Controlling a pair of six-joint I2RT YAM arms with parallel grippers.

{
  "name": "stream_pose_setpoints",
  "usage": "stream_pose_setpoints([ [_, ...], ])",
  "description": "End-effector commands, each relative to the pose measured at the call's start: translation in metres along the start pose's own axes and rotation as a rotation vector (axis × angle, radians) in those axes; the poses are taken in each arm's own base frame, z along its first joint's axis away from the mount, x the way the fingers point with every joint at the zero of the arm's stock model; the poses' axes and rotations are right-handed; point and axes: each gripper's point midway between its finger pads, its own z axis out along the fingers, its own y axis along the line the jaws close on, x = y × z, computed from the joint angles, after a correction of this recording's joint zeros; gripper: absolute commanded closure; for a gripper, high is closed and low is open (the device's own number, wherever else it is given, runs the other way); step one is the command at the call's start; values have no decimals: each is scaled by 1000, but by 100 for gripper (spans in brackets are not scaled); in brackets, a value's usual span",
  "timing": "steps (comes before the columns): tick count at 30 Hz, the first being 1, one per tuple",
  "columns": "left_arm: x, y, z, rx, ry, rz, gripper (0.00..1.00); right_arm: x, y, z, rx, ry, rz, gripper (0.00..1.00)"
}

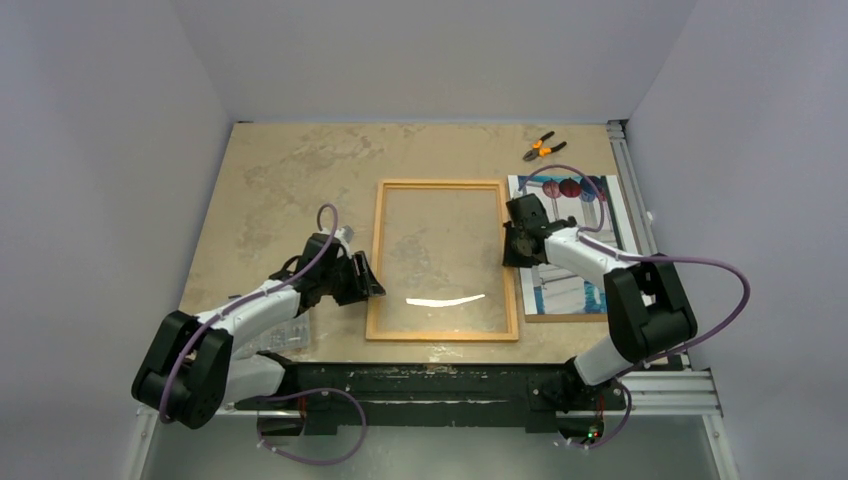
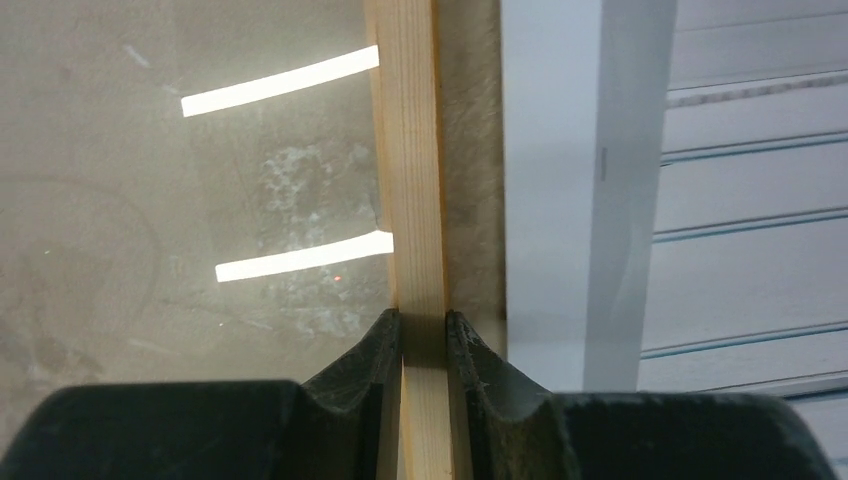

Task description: Put the photo into the frame

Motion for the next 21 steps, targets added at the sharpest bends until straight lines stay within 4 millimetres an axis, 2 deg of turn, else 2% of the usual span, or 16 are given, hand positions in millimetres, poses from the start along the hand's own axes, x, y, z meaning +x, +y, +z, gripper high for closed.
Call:
stream_pose_setpoints([
  [1,10,18,-7,-79,24,25,41,20,22,-11,-109,64,11,100],
  [3,10,18,-10,-86,18,26,35,17,23,-16,-119,47,13,97],
  [6,8,20,-12,-101,11,29,30,8,21,-21,-107,12,14,69],
  [10,8,22,-12,-107,10,31,30,-1,25,-22,-109,-4,29,48],
  [15,9,24,-12,-118,16,33,31,-15,29,-15,-105,6,33,43],
  [21,11,23,-11,-116,21,43,35,-43,26,-6,-104,0,61,42],
])
